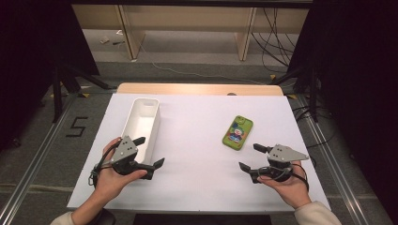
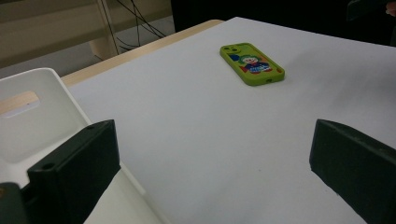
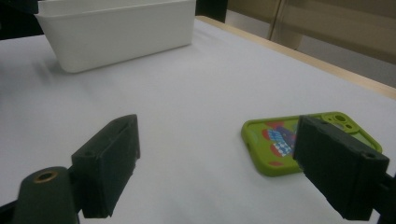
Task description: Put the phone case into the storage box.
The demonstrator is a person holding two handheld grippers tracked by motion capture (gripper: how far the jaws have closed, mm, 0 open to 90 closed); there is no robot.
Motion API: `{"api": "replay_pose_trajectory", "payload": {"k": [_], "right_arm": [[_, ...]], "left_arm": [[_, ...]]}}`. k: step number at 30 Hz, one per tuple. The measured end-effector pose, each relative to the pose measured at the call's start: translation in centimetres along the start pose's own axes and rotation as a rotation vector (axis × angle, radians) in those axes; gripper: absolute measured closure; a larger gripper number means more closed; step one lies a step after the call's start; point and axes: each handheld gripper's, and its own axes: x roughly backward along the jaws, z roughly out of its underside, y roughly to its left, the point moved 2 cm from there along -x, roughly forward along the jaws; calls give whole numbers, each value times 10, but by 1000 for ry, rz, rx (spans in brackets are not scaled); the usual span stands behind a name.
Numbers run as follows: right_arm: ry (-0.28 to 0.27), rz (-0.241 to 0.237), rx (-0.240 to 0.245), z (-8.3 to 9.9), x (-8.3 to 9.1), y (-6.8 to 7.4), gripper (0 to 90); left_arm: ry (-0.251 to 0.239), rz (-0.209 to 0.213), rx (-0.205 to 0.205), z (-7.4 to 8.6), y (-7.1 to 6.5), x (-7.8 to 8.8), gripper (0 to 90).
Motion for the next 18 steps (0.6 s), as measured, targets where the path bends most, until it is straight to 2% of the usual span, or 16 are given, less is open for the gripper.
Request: {"api": "replay_pose_trajectory", "payload": {"k": [12, 18], "right_arm": [[1, 3, 1, 0, -1, 0, 162], [4, 15, 11, 0, -8, -1, 185]], "left_arm": [[-5, -1, 4, 0, 0, 1, 16], [-3, -1, 4, 0, 0, 0, 20]]}}
